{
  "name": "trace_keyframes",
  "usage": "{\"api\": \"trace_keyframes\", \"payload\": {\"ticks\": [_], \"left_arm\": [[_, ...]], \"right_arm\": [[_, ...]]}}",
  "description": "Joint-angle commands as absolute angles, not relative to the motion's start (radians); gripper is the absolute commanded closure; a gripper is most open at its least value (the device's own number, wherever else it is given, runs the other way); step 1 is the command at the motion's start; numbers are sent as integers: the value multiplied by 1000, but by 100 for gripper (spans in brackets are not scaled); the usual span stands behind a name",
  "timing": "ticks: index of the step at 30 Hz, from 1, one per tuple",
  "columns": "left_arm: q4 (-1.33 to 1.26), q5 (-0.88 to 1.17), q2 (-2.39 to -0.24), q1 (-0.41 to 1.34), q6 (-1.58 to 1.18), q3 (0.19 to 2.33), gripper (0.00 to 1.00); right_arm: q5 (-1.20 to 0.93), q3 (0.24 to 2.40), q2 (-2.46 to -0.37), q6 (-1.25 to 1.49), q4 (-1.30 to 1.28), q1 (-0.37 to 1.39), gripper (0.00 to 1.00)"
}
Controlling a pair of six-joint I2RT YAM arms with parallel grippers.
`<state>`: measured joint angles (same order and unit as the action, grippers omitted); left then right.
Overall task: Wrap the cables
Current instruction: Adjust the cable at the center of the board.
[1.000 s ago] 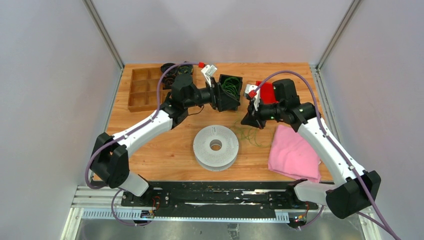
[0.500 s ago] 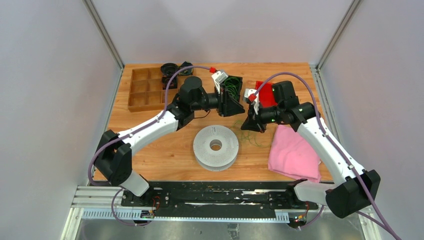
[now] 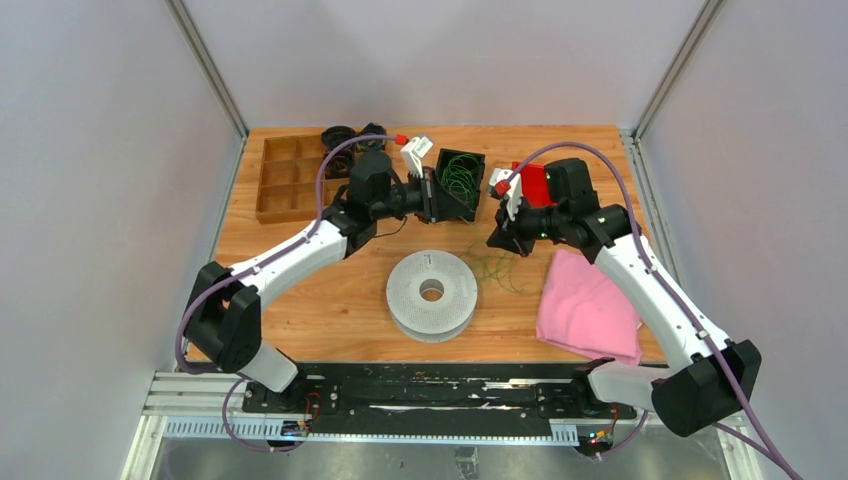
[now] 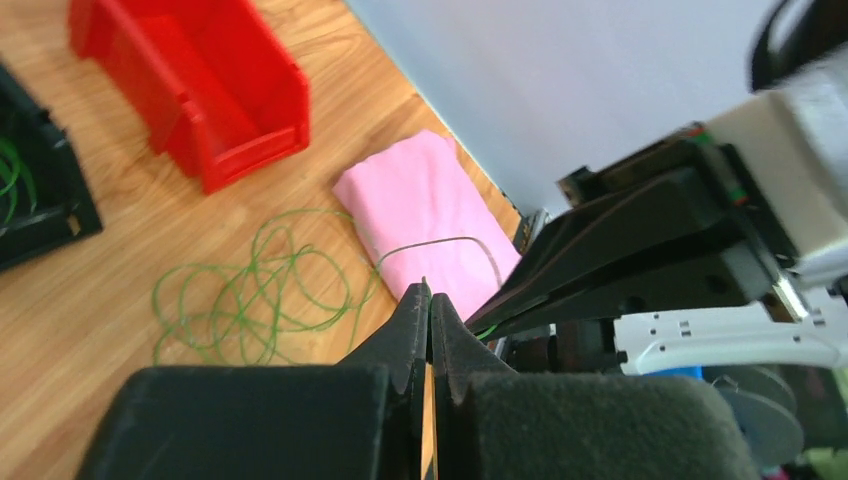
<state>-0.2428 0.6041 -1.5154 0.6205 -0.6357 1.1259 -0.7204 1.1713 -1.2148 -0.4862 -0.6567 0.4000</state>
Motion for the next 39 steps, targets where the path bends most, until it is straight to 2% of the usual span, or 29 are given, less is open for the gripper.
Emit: {"api": "trace_keyframes", "payload": {"ticks": [1,18,20,26,31,34,39], "left_arm": [[-244,491,-1471,566,-732,1099,100],[-221,438,-1430,545,-707,1055,93],[-221,439,-1433,546,-706,1055,86],[-225,438,-1419,539,-656,1058,57],[-195,459,-1403,510,-533,1080,43],[-62,461,-1397,497,-330,1114,37],[310,549,-1377,499,193,1134,29]], "right_arm": [[-609,1166,-1197,-435,-677,402,99],[-676,1130,-1188,-480,-677,402,99],[-688,1137,-1197,-481,-675,402,99],[-689,1134,-1207,-489,-683,402,99],[-665,1127,-1192,-501,-700,402,99],[-660,1137,-1188,-502,-721,402,99],[-602,1150,-1188,-480,-739,401,99]]}}
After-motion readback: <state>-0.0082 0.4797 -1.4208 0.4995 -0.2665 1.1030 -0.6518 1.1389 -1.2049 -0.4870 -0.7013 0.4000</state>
